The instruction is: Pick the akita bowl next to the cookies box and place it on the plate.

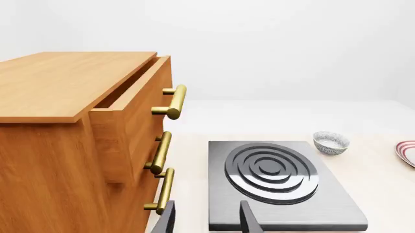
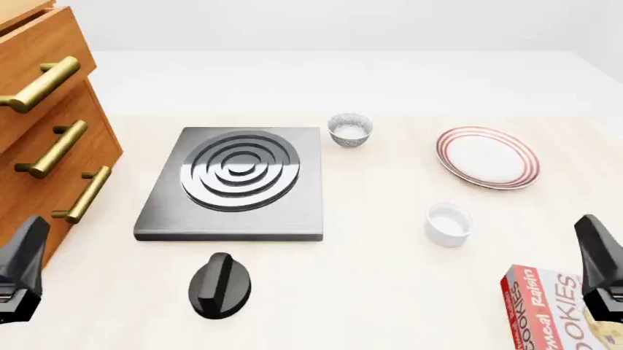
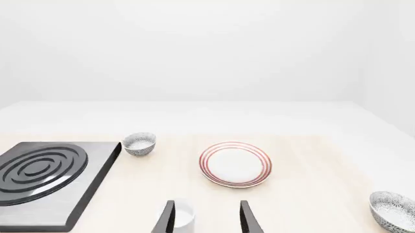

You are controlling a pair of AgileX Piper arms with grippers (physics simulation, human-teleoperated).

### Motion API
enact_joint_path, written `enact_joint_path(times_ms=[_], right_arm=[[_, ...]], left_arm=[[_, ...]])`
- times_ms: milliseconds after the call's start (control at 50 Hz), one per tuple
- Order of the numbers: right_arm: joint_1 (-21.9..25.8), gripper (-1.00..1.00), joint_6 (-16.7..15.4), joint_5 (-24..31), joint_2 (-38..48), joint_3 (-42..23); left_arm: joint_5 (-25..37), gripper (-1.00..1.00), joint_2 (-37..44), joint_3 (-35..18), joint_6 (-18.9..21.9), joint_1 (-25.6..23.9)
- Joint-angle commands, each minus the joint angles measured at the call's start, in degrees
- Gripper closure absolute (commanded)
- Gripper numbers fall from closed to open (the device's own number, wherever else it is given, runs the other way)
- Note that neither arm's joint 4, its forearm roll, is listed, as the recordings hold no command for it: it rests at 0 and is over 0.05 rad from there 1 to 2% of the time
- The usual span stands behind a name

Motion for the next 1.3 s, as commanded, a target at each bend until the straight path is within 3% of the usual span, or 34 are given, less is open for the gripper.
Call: enact_joint_path(times_ms=[20,200,260,320,340,480,580,840,1020,1300], right_arm=[[-0.45,-1.0,-1.53,-0.58,0.0,-0.58],[0.57,-1.0,-6.16,0.97,3.76,-1.99],[0.54,-1.0,-5.5,4.72,2.0,-3.94],[1.58,-1.0,-5.03,3.99,7.15,-4.75],[0.51,-1.0,-6.16,5.11,6.67,-5.06],[-1.45,-1.0,-4.7,12.29,6.98,-9.37],[-2.55,-1.0,-1.91,17.41,9.47,-13.89],[-3.05,-1.0,0.54,20.32,19.48,-20.3],[-4.89,-1.0,0.03,21.17,25.79,-23.84],[-13.48,-1.0,0.61,24.46,38.15,-31.54]], left_arm=[[0.0,-1.0,0.0,0.0,0.0,0.0],[0.0,-1.0,0.0,0.0,0.0,0.0],[0.0,-1.0,0.0,0.0,0.0,0.0],[0.0,-1.0,0.0,0.0,0.0,0.0],[0.0,-1.0,0.0,0.0,0.0,0.0],[0.0,-1.0,0.0,0.0,0.0,0.0],[0.0,-1.0,0.0,0.0,0.0,0.0],[0.0,-1.0,0.0,0.0,0.0,0.0],[0.0,-1.0,0.0,0.0,0.0,0.0],[0.0,-1.0,0.0,0.0,0.0,0.0]])
